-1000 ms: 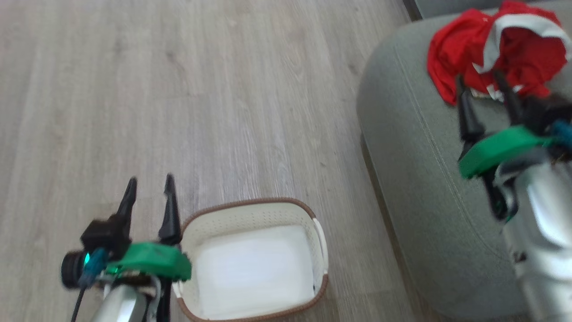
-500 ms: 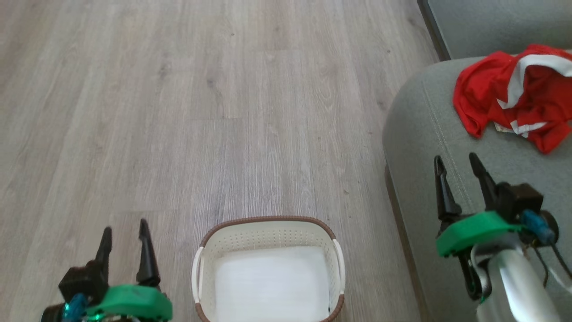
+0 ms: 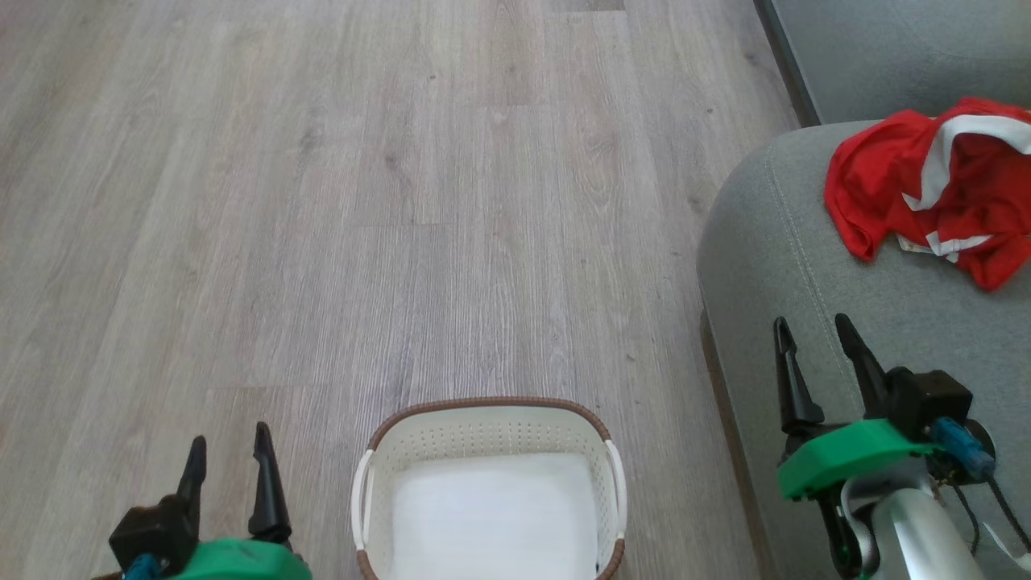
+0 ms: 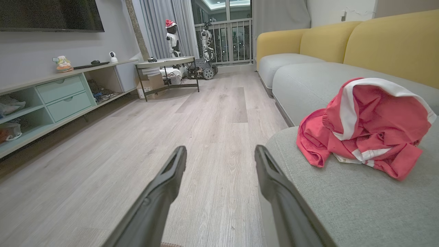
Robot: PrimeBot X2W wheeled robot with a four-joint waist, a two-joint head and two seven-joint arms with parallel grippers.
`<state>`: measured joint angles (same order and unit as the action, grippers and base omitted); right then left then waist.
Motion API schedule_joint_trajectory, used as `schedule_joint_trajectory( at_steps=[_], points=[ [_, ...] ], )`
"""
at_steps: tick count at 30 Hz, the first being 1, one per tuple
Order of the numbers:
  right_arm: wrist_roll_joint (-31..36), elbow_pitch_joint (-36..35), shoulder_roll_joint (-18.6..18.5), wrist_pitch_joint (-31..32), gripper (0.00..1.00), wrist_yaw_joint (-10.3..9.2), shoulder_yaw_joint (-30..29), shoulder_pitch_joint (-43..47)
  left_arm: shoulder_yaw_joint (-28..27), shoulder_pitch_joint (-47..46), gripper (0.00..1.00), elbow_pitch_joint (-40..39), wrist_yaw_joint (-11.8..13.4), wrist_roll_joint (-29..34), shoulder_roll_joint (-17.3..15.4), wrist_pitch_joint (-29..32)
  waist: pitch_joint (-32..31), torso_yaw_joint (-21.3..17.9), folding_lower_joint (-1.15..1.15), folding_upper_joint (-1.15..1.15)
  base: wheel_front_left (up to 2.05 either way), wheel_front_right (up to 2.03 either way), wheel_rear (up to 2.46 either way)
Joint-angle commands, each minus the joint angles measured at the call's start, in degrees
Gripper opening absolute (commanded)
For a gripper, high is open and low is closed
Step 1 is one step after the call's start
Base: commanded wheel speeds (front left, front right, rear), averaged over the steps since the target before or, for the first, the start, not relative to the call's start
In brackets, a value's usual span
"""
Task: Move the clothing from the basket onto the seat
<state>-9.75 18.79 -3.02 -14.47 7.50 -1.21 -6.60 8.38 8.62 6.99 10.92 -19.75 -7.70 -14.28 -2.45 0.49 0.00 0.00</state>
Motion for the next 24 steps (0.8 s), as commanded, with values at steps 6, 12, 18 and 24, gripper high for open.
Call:
schedule_joint_trajectory(
  at_steps=[6, 12, 18, 24],
  points=[
    [-0.9, -2.2, 0.1, -0.5, 1.00, -0.01, 2.4, -0.8, -3.7, -1.7, 1.00, -0.7, -1.5, 1.4, 0.9, -0.7, -0.1, -0.3, 0.00, 0.00, 0.00, 0.00, 0.00],
    [-1.0, -2.0, 0.1, -0.5, 1.00, -0.01, 2.6, -0.6, -4.3, -1.7, 1.00, -0.4, -2.2, 2.1, 1.4, -0.7, 0.1, -0.4, 0.00, 0.00, 0.00, 0.00, 0.00],
    [-1.2, -1.8, 0.1, -0.5, 1.00, -0.01, 2.6, -0.5, -4.8, -1.8, 1.00, -0.2, -2.7, 3.1, 2.0, -0.7, 0.3, -0.5, 0.00, 0.00, 0.00, 0.00, 0.00],
    [-1.2, -1.4, 0.1, -0.5, 1.00, -0.01, 2.5, -0.5, -5.2, -1.9, 1.00, -0.3, -3.2, 3.9, 2.5, -0.7, 0.4, -0.4, 0.00, 0.00, 0.00, 0.00, 0.00]
  ],
)
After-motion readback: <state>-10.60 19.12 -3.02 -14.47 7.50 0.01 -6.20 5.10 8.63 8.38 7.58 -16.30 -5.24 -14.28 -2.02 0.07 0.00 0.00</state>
